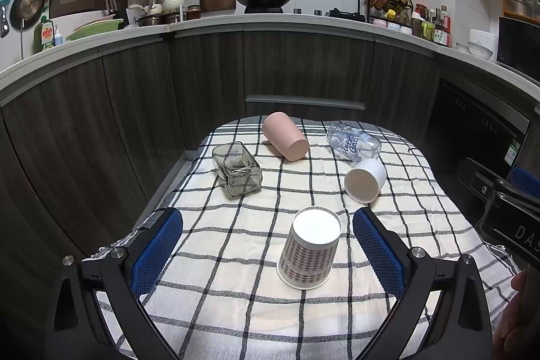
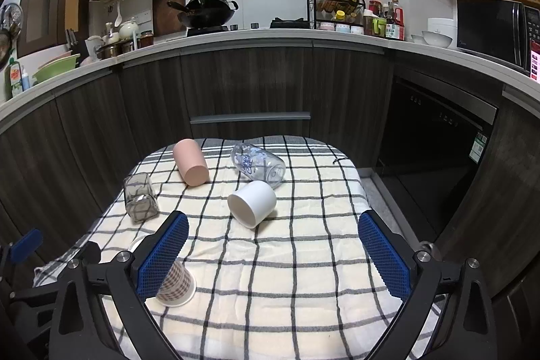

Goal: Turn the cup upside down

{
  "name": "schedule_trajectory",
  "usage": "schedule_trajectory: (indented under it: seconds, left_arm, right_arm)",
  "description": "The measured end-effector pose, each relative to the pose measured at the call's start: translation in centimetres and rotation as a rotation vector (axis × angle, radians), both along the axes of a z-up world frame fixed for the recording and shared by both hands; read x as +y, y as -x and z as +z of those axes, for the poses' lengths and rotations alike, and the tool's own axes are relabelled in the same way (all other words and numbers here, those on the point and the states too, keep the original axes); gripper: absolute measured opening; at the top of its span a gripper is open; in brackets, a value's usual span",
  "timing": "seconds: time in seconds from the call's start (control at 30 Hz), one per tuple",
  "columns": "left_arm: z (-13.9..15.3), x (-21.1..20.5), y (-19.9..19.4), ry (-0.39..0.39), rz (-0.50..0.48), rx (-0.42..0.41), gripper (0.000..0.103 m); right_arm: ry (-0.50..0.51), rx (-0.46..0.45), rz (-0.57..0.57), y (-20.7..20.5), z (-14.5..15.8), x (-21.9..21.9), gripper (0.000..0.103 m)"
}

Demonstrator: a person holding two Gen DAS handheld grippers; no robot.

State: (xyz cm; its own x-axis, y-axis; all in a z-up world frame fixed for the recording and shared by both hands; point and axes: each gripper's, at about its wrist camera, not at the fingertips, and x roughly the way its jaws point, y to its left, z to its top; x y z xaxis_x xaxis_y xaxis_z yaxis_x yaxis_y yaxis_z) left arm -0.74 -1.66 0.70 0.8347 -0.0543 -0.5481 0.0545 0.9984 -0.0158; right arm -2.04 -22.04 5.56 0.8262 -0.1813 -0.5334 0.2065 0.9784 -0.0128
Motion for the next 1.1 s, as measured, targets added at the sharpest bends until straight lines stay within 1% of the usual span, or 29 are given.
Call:
schedule_trajectory:
  seconds: [1.1]
  left_arm:
    - [0.92,0.39,0.17,-0.009,0.025,-0.018,0.103]
  right_arm:
    - [-0.005,-0.009,-0.004,0.6,0.26,0.19,0.101]
